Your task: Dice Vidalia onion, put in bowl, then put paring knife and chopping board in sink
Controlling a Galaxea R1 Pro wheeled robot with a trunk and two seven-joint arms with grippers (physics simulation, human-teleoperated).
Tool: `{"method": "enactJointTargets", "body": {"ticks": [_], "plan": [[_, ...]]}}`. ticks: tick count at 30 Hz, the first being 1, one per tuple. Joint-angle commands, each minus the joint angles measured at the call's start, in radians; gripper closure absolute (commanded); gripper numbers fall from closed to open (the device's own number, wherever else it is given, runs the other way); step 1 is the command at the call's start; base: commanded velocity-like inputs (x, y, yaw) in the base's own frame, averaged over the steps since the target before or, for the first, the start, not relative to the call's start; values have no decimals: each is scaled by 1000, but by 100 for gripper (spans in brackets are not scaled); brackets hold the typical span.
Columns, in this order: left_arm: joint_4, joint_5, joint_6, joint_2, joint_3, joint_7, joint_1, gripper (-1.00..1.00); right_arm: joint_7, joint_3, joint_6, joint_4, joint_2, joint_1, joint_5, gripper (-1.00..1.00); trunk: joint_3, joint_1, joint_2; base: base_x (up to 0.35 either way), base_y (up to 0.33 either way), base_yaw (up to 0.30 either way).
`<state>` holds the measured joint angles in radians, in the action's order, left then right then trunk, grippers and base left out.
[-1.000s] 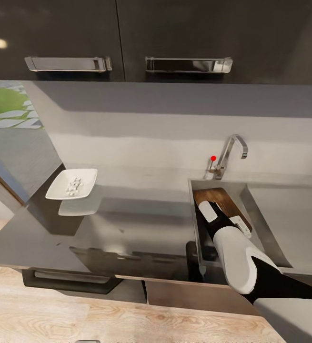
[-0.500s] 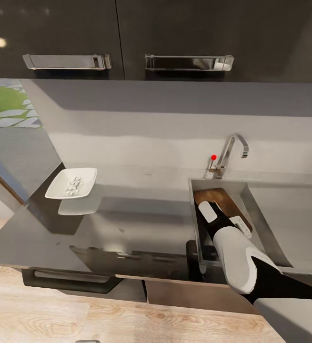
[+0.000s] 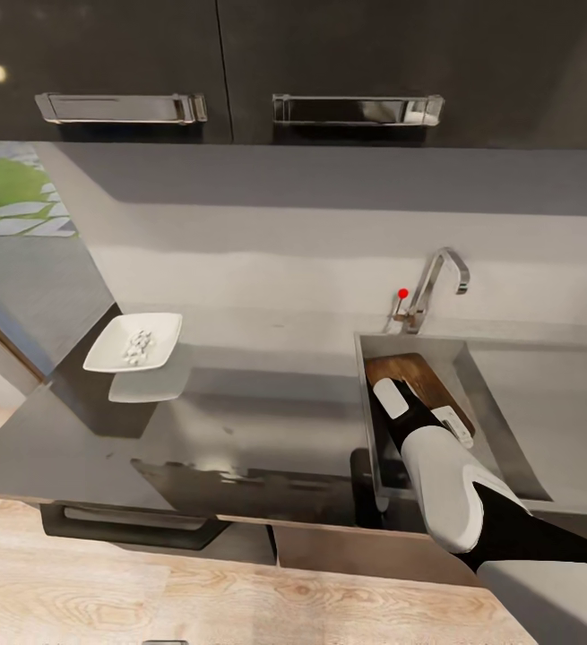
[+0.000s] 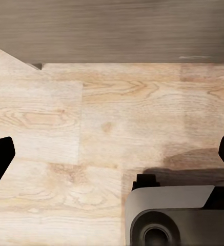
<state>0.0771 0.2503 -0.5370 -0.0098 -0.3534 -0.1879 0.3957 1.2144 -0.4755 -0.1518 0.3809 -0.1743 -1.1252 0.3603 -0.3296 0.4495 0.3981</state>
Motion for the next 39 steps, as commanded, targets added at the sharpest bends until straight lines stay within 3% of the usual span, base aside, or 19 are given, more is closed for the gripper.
{"method": "enactJointTargets", "body": {"ticks": [1, 10, 11, 26, 29, 32, 33, 36, 38, 39], "plan": [[4, 6, -6, -1, -9, -2, 2, -100, 1, 0, -10, 1, 0, -1, 5, 100, -3, 0, 2, 0, 0, 0], [4, 6, -6, -1, -9, -3, 2, -100, 1, 0, -7, 1, 0, -1, 6, 100, -11, 0, 2, 0, 0, 0], [4, 6, -6, -1, -9, -3, 2, -100, 1, 0, -6, 1, 0, -1, 6, -100, -11, 0, 2, 0, 0, 0], [4, 6, -6, -1, -9, -3, 2, -100, 2, 9, -1, 12, 0, -1, 10, -100, -11, 0, 2, 0, 0, 0], [4, 6, -6, -1, -9, -3, 2, -100, 1, 35, 37, 31, 0, -1, 9, -100, -11, 0, 2, 0, 0, 0], [4, 6, -6, -1, -9, -3, 2, -100, 1, 117, 140, 130, 0, -1, 9, -100, -11, 0, 2, 0, 0, 0], [4, 6, -6, -1, -9, -3, 2, -100, 1, 164, 208, 201, 0, -1, 11, -100, -11, 0, 2, 0, 0, 0], [4, 6, -6, -1, -9, -3, 2, -100, -1, 298, 485, 454, 0, -1, 16, -100, -11, 0, 2, 0, 0, 0], [4, 6, -6, -1, -9, -3, 2, -100, -12, 355, 689, 601, 0, -1, 22, -100, -11, 0, 2, 0, 0, 0], [4, 6, -6, -1, -9, -3, 2, -100, -42, 376, 840, 682, 0, -1, 32, -100, -11, 0, 2, 0, 0, 0]]}}
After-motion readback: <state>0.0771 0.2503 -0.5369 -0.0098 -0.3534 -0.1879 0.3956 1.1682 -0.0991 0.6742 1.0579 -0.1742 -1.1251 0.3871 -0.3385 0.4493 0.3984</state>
